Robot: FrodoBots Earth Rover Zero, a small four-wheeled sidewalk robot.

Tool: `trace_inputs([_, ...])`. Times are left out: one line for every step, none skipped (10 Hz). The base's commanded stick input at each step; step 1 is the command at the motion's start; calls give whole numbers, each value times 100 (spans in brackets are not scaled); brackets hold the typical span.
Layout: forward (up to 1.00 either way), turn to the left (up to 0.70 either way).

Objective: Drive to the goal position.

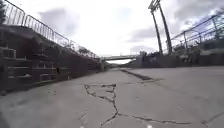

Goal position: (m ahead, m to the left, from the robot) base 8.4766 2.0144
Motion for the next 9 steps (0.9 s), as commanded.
trace_inputs([100, -27])
trace_inputs([100, -27])
trace_inputs([100, -27])
trace_inputs([100, -27])
trace_inputs([100, -27])
trace_inputs([100, -21])
trace_inputs([100, -12])
trace_inputs([100, -2])
trace_inputs([100, 0])
